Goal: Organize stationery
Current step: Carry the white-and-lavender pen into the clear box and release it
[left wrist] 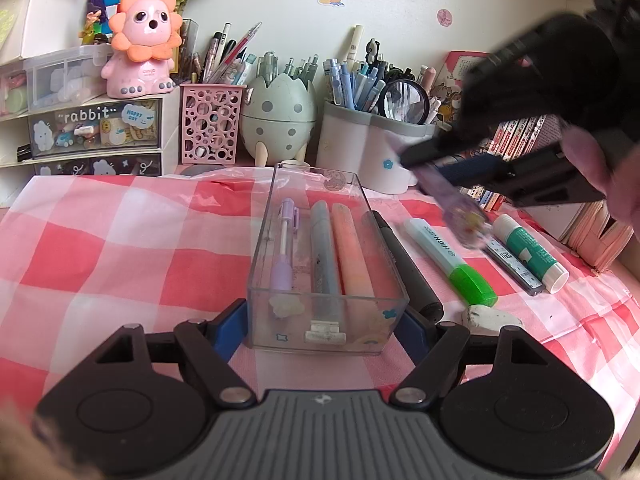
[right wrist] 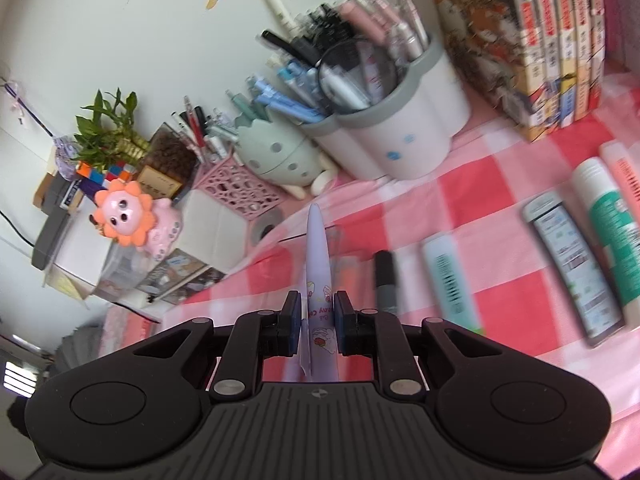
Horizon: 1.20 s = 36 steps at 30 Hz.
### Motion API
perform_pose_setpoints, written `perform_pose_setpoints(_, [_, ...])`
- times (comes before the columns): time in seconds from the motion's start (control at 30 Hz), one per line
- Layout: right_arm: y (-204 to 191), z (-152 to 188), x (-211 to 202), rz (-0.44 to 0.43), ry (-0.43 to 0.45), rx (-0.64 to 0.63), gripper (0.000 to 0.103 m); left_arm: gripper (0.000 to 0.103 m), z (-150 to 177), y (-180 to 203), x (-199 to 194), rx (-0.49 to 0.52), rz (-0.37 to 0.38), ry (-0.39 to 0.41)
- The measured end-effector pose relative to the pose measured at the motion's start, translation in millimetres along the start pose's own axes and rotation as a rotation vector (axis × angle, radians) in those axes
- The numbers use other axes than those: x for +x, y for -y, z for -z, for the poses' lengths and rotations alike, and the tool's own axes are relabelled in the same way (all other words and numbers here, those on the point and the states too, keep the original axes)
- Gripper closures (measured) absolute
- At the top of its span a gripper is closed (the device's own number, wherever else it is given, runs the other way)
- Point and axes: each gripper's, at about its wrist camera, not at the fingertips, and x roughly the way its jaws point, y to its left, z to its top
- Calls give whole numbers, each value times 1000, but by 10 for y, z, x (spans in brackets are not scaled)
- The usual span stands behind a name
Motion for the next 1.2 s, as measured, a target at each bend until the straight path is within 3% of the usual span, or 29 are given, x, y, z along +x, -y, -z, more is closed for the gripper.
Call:
perform_pose_setpoints(0.3, [-145, 44, 289, 10, -46, 113, 88, 52, 0, 1, 0, -1, 1, 0])
perform_pose_setpoints(0.7, [-200, 16, 499, 60, -52, 157, 87, 52, -2, 0, 4, -1, 1, 0])
perform_pose_setpoints(0.87, [-227, 7, 545, 82, -52, 124, 84, 52, -2, 2, 6, 0, 1, 0])
perform_pose_setpoints(1.1, [-380, -2, 616, 108, -82, 0, 97, 52, -2, 3, 6, -1, 2, 0])
perform_pose_setpoints(1.2, [-386, 10, 654, 108, -111, -26, 98, 52, -2, 0, 5, -1, 2, 0])
